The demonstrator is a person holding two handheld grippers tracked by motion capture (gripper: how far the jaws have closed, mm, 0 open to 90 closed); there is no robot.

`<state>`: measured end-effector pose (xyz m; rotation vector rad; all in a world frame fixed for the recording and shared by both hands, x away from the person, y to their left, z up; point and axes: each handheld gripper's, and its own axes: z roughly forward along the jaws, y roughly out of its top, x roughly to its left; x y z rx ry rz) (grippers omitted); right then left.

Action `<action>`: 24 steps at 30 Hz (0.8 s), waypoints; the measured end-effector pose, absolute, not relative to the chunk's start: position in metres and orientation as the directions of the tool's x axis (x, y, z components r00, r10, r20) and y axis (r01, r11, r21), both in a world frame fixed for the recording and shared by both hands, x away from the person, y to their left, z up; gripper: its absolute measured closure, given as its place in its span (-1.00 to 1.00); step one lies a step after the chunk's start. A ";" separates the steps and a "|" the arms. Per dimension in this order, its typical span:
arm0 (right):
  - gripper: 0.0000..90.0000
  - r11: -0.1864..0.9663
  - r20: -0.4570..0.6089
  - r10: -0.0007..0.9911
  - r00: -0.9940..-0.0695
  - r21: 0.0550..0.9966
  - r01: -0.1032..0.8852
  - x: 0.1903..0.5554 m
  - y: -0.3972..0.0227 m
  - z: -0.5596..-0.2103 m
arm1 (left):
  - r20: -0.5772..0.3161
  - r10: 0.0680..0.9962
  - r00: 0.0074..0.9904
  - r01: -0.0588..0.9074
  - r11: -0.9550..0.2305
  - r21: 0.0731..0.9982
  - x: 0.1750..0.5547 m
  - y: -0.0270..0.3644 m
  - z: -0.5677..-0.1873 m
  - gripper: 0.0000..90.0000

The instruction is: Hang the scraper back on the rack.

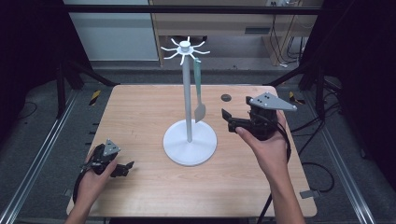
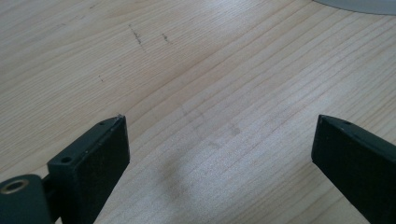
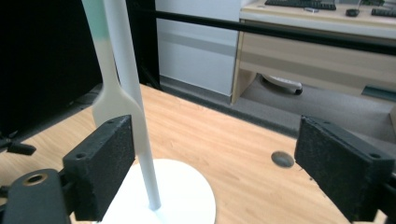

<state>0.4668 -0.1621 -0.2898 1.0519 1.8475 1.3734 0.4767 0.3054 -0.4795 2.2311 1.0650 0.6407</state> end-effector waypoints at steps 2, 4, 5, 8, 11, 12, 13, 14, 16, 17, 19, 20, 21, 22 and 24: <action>-0.78 0.141 0.004 0.864 -0.504 0.958 0.250 0.465 -0.165 -0.298 | 0.170 0.807 0.566 0.529 -0.513 0.676 0.477 0.305 -0.479 -0.91; -0.79 0.132 0.017 0.864 -0.502 0.956 0.261 0.463 -0.168 -0.309 | 0.171 0.806 0.566 0.528 -0.514 0.676 0.477 0.305 -0.480 -0.91; -0.80 0.129 0.025 0.865 -0.501 0.954 0.271 0.463 -0.169 -0.314 | 0.171 0.807 0.566 0.528 -0.514 0.676 0.477 0.305 -0.480 -0.91; -0.80 0.124 0.042 0.868 -0.496 0.947 0.297 0.462 -0.172 -0.333 | 0.170 0.806 0.566 0.527 -0.513 0.677 0.477 0.305 -0.480 -0.91; -0.80 0.134 0.050 0.864 -0.502 0.936 0.324 0.462 -0.175 -0.350 | 0.168 0.808 0.564 0.528 -0.510 0.679 0.476 0.305 -0.480 -0.91; -0.82 0.135 0.058 0.859 -0.508 0.933 0.335 0.461 -0.176 -0.356 | 0.168 0.808 0.564 0.528 -0.510 0.679 0.476 0.305 -0.480 -0.91; -0.82 0.136 0.063 0.856 -0.513 0.930 0.341 0.461 -0.177 -0.362 | 0.169 0.808 0.564 0.528 -0.510 0.678 0.476 0.305 -0.480 -0.91; -0.82 0.138 0.068 0.855 -0.514 0.926 0.352 0.462 -0.178 -0.368 | 0.170 0.808 0.564 0.528 -0.511 0.678 0.476 0.305 -0.480 -0.91; -0.82 0.146 0.070 0.862 -0.502 0.914 0.378 0.463 -0.180 -0.378 | 0.169 0.808 0.564 0.528 -0.511 0.678 0.476 0.305 -0.480 -0.91; -0.82 0.151 0.067 0.866 -0.495 0.910 0.387 0.464 -0.181 -0.383 | 0.168 0.808 0.564 0.529 -0.510 0.678 0.476 0.305 -0.480 -0.91; -0.82 0.151 0.069 0.877 -0.475 0.900 0.410 0.466 -0.182 -0.392 | 0.171 0.808 0.564 0.529 -0.512 0.677 0.476 0.306 -0.480 -0.91; -0.82 0.154 0.068 0.880 -0.469 0.894 0.420 0.468 -0.183 -0.396 | 0.170 0.808 0.564 0.529 -0.511 0.677 0.476 0.306 -0.480 -0.91; -0.81 0.153 0.070 0.884 -0.462 0.891 0.428 0.469 -0.183 -0.401 | 0.170 0.809 0.563 0.529 -0.511 0.678 0.476 0.306 -0.480 -0.91; -0.81 0.153 0.071 0.887 -0.457 0.887 0.436 0.470 -0.184 -0.405 | 0.170 0.809 0.563 0.529 -0.510 0.678 0.476 0.306 -0.480 -0.91; -0.81 0.157 0.071 0.891 -0.448 0.878 0.451 0.472 -0.185 -0.412 | 0.169 0.809 0.563 0.529 -0.509 0.678 0.476 0.306 -0.480 -0.91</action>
